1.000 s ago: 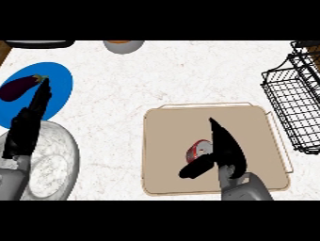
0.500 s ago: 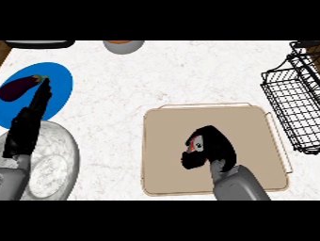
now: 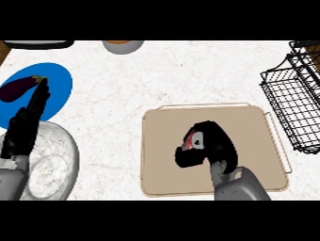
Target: Pick the can from the tray and place it in the tiered basket
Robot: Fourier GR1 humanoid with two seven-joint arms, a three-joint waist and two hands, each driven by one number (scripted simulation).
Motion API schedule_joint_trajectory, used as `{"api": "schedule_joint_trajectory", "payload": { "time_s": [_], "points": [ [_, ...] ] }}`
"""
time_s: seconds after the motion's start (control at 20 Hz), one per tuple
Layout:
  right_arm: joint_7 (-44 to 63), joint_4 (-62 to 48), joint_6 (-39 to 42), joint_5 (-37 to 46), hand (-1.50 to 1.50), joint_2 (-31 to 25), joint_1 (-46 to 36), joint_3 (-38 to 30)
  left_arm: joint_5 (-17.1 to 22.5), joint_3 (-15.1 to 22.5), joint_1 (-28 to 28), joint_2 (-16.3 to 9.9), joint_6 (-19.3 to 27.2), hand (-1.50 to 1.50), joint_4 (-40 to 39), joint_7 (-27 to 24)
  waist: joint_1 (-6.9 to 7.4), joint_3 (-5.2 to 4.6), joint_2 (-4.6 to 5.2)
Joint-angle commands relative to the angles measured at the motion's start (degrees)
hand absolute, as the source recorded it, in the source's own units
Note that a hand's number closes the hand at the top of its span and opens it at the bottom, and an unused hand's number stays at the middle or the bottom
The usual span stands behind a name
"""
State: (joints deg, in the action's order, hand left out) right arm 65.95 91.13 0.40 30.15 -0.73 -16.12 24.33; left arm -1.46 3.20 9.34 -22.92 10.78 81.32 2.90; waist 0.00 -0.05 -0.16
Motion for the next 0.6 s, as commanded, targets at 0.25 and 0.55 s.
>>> {"api": "schedule_joint_trajectory", "payload": {
  "time_s": [0.25,0.55],
  "points": [
    [7.8,-13.6,-11.7,15.7,1.50,-9.2,-14.5,-23.1,0.0,0.3,0.9,0.1,-0.5,0.00,0.8,-0.6,2.23,-0.48,2.52],
    [9.1,-19.9,-16.7,31.1,1.50,-17.9,-24.7,-30.7,-0.4,1.6,2.9,0.9,-1.0,0.00,1.2,0.0,4.55,-0.55,2.77]
  ]
}}
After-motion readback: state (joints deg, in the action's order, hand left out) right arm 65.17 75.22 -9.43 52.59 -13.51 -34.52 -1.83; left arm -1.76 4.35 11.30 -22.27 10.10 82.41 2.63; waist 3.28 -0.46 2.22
